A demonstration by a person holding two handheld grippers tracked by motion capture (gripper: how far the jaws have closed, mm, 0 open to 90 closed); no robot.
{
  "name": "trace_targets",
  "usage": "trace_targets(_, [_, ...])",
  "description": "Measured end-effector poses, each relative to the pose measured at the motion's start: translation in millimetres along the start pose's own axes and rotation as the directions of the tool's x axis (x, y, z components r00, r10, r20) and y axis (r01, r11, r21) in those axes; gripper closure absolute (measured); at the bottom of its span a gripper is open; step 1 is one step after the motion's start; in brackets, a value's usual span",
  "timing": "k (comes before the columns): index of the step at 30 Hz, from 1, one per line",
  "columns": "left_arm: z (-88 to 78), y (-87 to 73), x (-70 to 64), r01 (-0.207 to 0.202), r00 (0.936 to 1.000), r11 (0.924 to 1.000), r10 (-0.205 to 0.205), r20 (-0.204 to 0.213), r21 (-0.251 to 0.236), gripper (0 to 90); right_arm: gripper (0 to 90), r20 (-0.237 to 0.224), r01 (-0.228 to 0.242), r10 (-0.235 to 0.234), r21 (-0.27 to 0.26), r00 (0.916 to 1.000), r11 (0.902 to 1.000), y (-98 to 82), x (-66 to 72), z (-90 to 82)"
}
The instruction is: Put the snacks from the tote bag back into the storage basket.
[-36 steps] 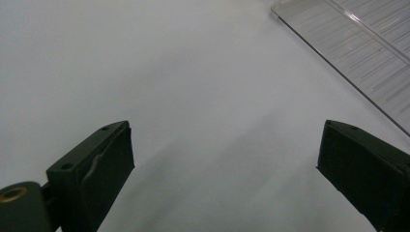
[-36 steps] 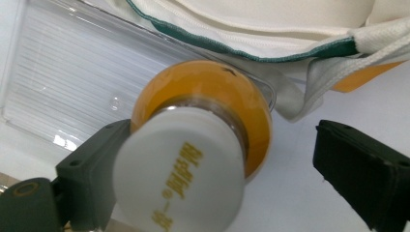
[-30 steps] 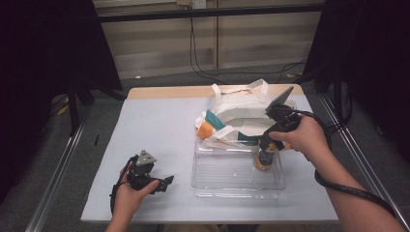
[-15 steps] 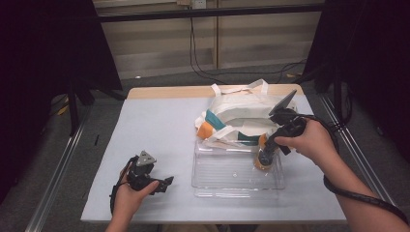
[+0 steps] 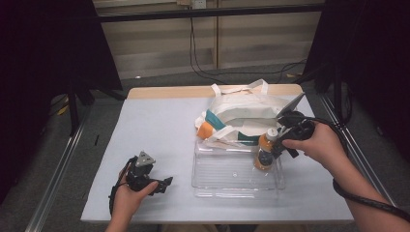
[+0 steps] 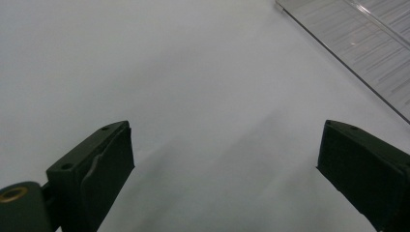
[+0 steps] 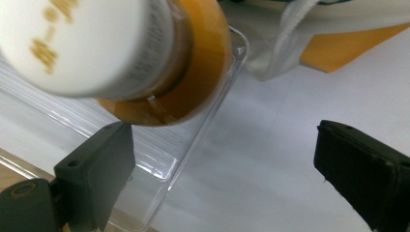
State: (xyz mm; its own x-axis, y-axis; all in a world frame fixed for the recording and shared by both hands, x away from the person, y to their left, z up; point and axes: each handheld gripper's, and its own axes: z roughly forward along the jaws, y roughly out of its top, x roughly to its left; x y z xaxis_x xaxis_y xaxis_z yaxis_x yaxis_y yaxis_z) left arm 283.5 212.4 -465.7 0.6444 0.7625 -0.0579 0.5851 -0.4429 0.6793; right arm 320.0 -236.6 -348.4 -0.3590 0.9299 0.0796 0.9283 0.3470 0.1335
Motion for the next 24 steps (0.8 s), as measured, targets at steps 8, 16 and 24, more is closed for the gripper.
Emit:
trace_targets(8, [0.9,0.4,-0.9,-0.004,1.0000,1.0000,0.004,-0.002,0.004,5.4,7.6,0.002,-0.020,0.020,-0.015,0.9998,0.9997,-8.5,-10.1,-1.7])
trace_targets(16, [1.3,0.5,-1.3,-0.009,0.9999,1.0000,0.009,-0.009,0.001,5.5,7.6,0.009,-0.033,0.033,-0.013,0.9994,0.9994,-16.4,-17.8,2.7])
trace_targets(24, [0.4,0.5,-0.8,-0.026,0.9997,0.9995,0.026,-0.002,0.020,5.4,7.7,0.009,-0.050,0.050,-0.024,0.9987,0.9985,-23.1,-25.9,6.1])
